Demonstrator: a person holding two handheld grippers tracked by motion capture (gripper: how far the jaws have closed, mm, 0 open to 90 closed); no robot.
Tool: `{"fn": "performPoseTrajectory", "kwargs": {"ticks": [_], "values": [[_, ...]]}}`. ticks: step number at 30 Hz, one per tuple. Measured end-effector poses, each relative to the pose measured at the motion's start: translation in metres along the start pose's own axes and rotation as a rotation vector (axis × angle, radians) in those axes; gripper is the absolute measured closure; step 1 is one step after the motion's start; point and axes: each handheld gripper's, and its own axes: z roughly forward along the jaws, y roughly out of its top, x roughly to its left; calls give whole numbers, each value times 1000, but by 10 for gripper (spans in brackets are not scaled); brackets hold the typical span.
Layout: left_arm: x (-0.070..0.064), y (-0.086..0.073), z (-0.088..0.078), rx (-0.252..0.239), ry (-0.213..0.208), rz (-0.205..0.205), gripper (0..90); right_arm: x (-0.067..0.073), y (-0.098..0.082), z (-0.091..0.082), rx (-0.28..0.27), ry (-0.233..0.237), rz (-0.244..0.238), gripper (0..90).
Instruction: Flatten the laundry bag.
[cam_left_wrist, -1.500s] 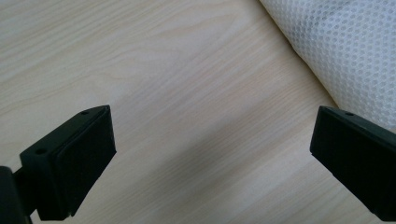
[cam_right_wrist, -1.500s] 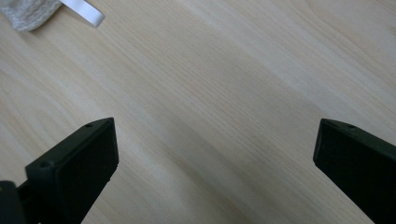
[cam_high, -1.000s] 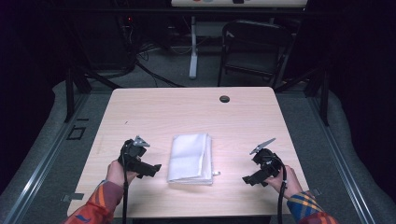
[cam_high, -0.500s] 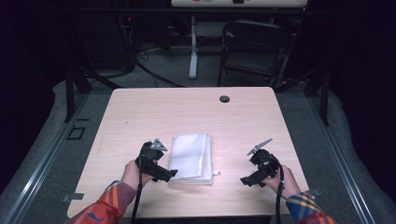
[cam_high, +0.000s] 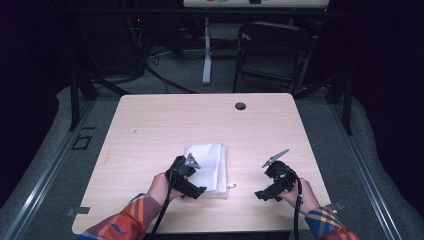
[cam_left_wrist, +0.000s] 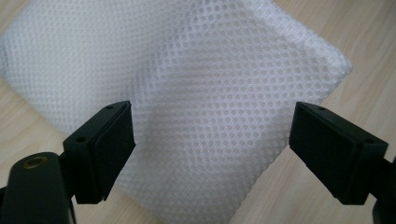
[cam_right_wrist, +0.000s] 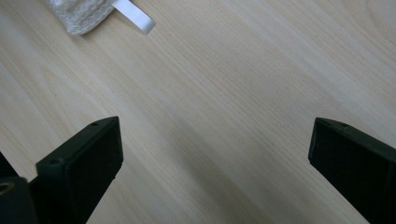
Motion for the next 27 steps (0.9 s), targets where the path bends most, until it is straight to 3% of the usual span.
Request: {"fn": "performPoseTrajectory", "kwargs": {"ticks": [8,19,23,27], "values": [[-12,7,15,42,-14,55,140,2,1,1,0,9,-10,28],[-20,7,36,132,41,126,113,7,2,2,-7,30,-10,31],[-22,8,36,139,68,151,168,8,2,3,-4,21,-14,32],[-20,7,34,124,58,156,268,8,2,3,-5,24,-11,39]]}}
